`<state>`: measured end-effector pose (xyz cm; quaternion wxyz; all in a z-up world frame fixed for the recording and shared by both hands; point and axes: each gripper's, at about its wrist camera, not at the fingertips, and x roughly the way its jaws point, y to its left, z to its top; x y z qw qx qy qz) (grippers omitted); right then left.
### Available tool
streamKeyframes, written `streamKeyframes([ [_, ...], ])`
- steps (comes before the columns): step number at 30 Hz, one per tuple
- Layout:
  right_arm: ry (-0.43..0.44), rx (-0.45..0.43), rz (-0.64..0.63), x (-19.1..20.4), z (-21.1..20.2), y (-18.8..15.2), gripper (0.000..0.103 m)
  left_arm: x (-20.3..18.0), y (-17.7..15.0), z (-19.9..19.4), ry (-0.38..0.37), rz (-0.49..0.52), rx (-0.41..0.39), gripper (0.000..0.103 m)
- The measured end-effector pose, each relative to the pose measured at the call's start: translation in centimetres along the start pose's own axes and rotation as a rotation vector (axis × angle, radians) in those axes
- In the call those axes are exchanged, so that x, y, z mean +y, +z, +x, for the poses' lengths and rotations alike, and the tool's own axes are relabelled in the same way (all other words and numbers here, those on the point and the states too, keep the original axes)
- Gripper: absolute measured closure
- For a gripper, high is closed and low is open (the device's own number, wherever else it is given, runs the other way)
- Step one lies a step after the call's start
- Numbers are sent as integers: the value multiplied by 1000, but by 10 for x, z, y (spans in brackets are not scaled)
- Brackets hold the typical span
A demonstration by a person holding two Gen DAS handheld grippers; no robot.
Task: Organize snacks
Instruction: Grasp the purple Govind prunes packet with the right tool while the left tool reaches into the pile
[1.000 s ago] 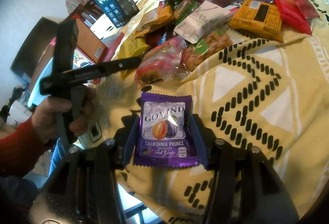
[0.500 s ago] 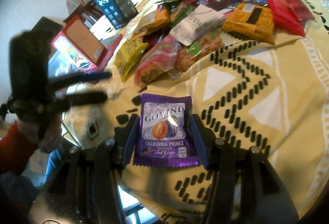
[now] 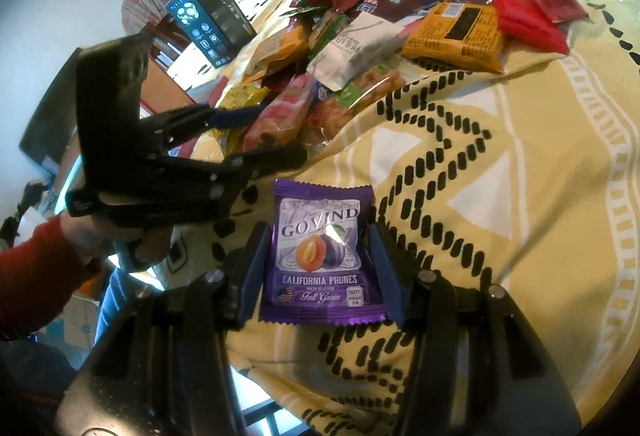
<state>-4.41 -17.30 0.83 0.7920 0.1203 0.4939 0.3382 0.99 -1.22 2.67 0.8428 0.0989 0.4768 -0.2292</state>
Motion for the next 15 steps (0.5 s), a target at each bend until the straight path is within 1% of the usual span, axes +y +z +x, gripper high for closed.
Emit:
streamKeyframes([
  [3, -3, -8, 4, 0, 0, 0, 51, 1, -3, -10, -44, -49, -17, 56],
  [4, -8, -8, 6, 0, 0, 0, 51, 0, -5, -15, -50, -60, -22, 60],
  [8, -16, -9, -1, 3, 0, 2, 51, -5, -10, -32, -71, -103, -58, 66],
  [11, -27, -18, -4, 5, -3, 4, 52, -5, -10, -53, -68, -140, -108, 72],
  [15, -48, -52, -21, 13, -12, 12, 52, -5, -4, -86, -71, -162, -194, 75],
])
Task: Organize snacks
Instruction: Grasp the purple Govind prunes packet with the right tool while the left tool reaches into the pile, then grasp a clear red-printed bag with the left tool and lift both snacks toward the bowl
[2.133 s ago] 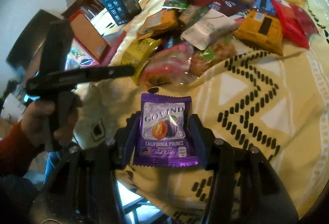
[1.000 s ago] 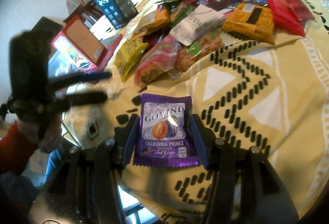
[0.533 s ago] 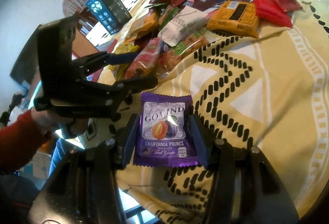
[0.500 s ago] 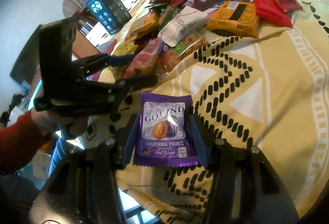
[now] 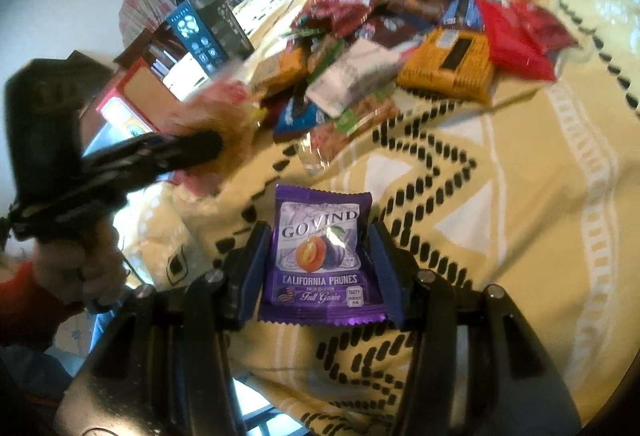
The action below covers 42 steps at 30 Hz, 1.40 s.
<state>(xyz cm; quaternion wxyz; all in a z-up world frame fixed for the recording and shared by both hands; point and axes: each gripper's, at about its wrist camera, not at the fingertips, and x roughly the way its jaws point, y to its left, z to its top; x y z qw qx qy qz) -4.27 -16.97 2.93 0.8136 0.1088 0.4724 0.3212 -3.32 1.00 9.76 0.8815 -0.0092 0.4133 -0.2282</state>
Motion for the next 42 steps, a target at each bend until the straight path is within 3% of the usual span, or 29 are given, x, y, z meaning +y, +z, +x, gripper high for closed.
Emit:
streamKeyframes([
  [3, -15, -12, -15, 4, -4, 6, 52, -2, 5, -14, -1, 5, -32, 77],
  [12, -25, 18, -11, 6, 1, -2, 52, 11, -13, -15, 27, -56, 49, 80],
  [17, -26, -12, -13, 8, -8, -3, 54, 14, -11, -32, 51, -85, -8, 81],
  [20, -37, -37, -54, 15, -15, 8, 63, 12, -2, -49, 65, -81, -65, 81],
  [25, -96, 42, -89, 16, -2, 13, 62, 16, -2, -59, 81, -90, -77, 81],
  [26, -82, 45, -75, 13, -3, 12, 60, 16, -5, -61, 81, -94, -76, 81],
  [27, -53, 73, -55, 11, -3, 9, 50, 17, -7, -62, 74, -102, -74, 81],
  [28, -65, 96, -58, 11, 0, 7, 35, 19, -10, -63, 63, -119, -72, 81],
  [30, -135, 136, -99, 14, 8, -2, 27, 23, -14, -64, 43, -153, -72, 81],
  [32, -136, 162, -98, 13, 14, -10, 29, 26, -16, -66, 34, -179, -78, 81],
  [33, -136, 159, -99, 13, 16, -12, 37, 27, -17, -68, 34, -184, -82, 81],
  [34, -142, 152, -104, 13, 16, -14, 52, 28, -17, -70, 26, -190, -89, 81],
  [38, -173, 130, -129, 17, 18, -14, 58, 29, -13, -83, 13, -199, -124, 81],
  [42, -172, 41, -151, 30, -3, -1, 60, 33, -7, -104, 2, -214, -176, 81],
])
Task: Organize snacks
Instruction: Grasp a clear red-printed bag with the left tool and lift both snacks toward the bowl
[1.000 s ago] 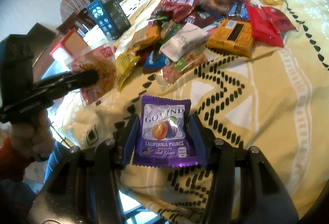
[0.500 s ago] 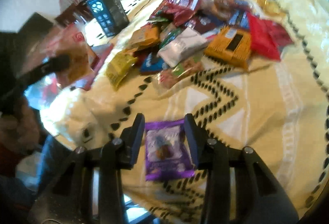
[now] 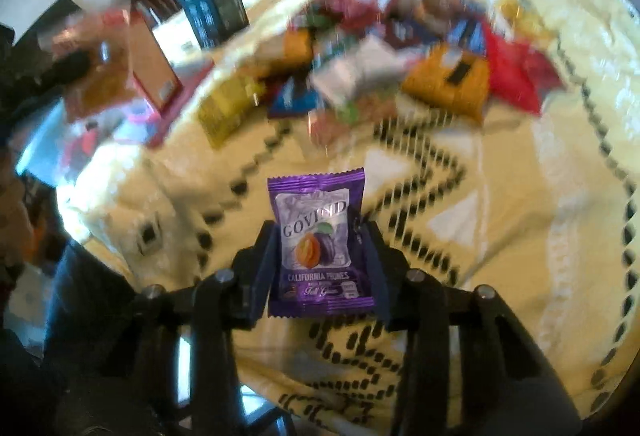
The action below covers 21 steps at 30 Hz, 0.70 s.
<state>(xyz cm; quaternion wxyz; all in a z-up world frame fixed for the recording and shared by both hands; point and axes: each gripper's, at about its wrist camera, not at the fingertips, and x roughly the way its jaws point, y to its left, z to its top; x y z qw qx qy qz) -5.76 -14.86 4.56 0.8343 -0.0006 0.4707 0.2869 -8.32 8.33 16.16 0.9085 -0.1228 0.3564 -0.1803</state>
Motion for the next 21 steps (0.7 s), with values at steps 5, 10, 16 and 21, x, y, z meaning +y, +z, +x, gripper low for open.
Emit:
streamKeyframes([
  [5, 12, -135, -13, 10, -37, 49, 60, 7, 21, -38, -5, -25, -104, 81],
  [10, 72, -257, -89, 54, -64, 114, 60, 22, 44, -92, 54, -42, -227, 81],
  [16, 217, -328, -249, 148, -68, 182, 60, 69, 58, -164, 221, -112, -352, 81],
  [21, 350, -308, -354, 233, -48, 214, 60, 127, 48, -216, 364, -221, -414, 81],
])
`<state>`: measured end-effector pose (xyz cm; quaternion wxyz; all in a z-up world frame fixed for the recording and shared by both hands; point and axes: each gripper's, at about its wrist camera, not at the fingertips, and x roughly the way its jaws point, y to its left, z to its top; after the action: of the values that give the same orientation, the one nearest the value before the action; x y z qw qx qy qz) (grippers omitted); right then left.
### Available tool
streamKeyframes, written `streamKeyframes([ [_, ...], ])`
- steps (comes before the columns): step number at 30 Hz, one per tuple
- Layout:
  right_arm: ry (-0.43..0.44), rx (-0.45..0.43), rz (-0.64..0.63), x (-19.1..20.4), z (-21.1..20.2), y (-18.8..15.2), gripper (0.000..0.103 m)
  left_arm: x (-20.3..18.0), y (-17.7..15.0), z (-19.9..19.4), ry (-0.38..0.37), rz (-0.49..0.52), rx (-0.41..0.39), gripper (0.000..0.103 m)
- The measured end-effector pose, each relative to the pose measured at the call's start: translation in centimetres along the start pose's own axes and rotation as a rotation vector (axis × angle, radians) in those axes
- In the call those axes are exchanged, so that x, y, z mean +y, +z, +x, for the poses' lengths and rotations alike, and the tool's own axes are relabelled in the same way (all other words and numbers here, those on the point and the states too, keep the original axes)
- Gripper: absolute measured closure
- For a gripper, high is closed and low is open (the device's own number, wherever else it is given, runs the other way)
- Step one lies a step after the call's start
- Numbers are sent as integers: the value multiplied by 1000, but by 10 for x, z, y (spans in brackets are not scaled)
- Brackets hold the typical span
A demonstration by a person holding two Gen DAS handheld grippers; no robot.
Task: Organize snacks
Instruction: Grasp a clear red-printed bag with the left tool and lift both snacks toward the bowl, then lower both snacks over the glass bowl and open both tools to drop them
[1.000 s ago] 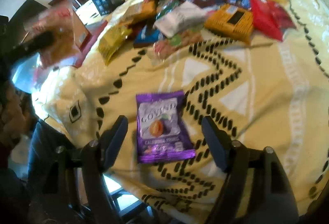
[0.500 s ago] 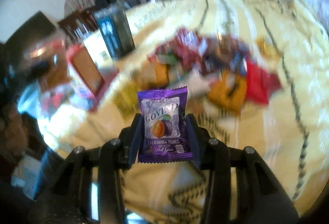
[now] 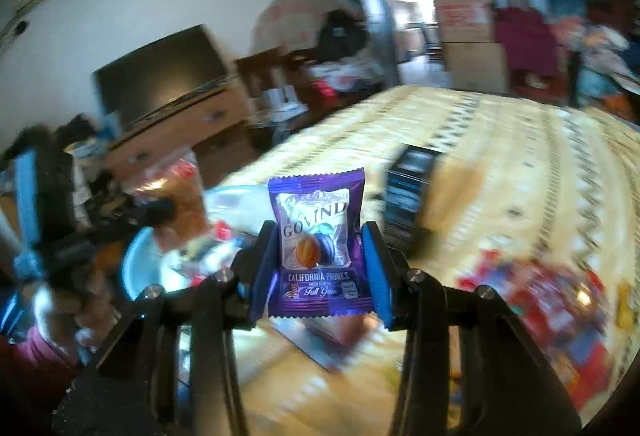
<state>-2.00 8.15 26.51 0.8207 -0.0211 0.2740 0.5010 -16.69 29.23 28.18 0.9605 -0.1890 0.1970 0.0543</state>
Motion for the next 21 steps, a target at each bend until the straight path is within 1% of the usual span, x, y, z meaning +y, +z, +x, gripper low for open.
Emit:
streamKeyframes([
  [3, 78, 29, -35, 33, 37, 16, 60, 35, 3, -13, 77, -42, -24, 81],
  [6, 132, 66, -69, 63, 68, 21, 60, 74, 3, -24, 164, -91, -39, 81],
  [9, 185, 120, -100, 91, 102, 20, 60, 102, -3, -27, 224, -129, -33, 81],
  [12, 220, 172, -116, 109, 123, 13, 60, 123, -11, -25, 259, -168, -14, 81],
  [16, 236, 229, -129, 124, 147, 4, 60, 146, -20, -21, 283, -208, 14, 81],
  [21, 243, 267, -116, 127, 161, 0, 60, 151, -26, -13, 300, -220, 31, 81],
])
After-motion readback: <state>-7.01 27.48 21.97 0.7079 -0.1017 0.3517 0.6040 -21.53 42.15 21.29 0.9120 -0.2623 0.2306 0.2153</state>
